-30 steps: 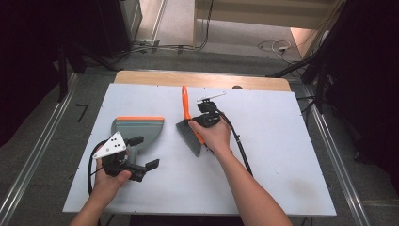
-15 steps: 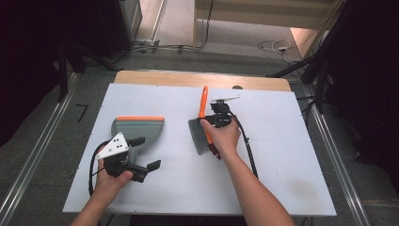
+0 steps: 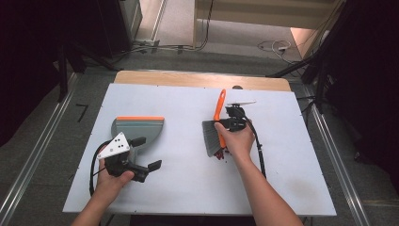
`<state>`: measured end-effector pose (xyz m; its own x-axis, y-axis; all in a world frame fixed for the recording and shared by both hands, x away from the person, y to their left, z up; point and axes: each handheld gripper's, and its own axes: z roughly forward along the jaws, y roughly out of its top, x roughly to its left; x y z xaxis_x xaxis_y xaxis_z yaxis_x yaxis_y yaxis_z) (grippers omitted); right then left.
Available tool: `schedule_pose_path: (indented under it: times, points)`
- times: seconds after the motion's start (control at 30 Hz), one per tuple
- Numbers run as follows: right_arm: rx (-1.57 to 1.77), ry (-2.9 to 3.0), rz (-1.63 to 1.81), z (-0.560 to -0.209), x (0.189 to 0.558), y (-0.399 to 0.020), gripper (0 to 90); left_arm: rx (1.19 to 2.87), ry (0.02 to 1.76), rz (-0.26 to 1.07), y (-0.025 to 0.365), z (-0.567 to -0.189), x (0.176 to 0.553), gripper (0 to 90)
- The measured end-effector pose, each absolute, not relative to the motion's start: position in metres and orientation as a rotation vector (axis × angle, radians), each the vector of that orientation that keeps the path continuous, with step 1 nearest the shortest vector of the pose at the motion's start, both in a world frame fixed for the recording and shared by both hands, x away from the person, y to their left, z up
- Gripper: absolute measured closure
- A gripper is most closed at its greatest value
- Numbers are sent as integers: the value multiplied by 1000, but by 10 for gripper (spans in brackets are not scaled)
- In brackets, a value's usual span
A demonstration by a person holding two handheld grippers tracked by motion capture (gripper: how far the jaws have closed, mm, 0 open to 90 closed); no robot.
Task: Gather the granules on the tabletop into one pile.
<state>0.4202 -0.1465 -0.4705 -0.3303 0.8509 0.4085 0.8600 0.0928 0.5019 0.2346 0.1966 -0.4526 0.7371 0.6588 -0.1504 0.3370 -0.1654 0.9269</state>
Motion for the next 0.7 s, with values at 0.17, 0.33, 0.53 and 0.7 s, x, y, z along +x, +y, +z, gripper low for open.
schedule_pose_path:
  times: [0.17, 0.33, 0.53, 0.7]
  points:
    - [-1821, -2292, -1082, -472, 420, -160, 675, 1771, 785, 341, 196, -452, 235, 0]
    - [-1840, -2286, -1083, -472, 420, -170, 675, 1771, 784, 342, 196, -452, 235, 0]
    - [-1842, -2266, -1095, -472, 419, -177, 676, 1771, 785, 343, 196, -452, 235, 0]
    - [-1720, -2240, -1217, -465, 418, -177, 681, 1772, 786, 342, 196, -453, 236, 0]
